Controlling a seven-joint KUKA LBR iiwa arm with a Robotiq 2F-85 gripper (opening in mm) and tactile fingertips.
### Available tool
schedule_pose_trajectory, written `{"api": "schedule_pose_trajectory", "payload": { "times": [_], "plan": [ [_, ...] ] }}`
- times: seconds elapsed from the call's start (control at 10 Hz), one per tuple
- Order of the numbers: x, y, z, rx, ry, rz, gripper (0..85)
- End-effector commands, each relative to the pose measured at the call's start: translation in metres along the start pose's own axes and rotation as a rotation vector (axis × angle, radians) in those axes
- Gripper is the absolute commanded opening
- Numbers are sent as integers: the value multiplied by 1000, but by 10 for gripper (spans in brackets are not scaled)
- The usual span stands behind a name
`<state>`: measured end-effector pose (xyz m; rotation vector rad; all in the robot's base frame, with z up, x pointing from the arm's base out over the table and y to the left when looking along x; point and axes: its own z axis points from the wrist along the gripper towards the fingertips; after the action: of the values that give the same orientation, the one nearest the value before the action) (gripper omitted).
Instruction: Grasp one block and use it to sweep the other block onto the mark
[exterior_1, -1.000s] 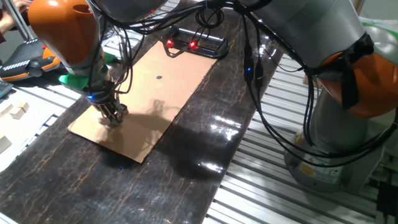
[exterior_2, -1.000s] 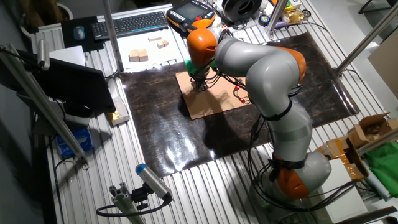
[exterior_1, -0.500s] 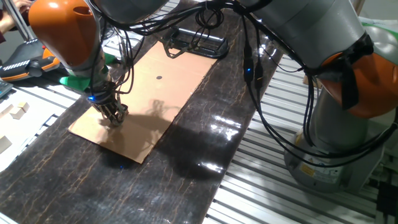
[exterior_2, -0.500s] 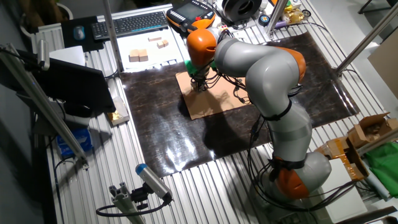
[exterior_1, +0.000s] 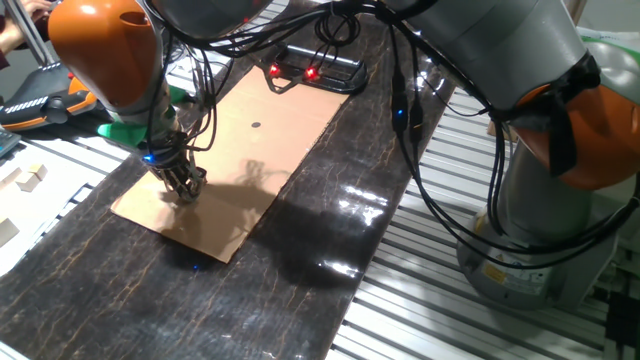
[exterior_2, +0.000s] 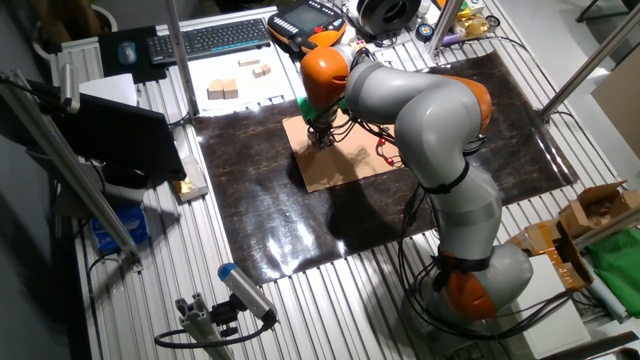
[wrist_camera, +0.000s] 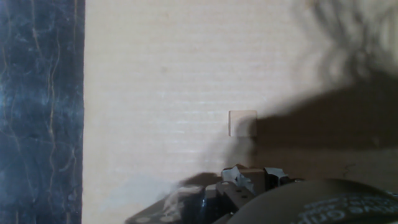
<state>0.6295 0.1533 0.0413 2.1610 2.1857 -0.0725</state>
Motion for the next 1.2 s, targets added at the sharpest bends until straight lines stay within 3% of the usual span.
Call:
{"api": "schedule_pose_trajectory", "payload": {
  "times": [0.0, 1.1],
  "plan": [
    [0, 0, 0, 0, -4, 0, 7],
    [-5, 1, 1, 2, -14, -4, 7]
  ]
}}
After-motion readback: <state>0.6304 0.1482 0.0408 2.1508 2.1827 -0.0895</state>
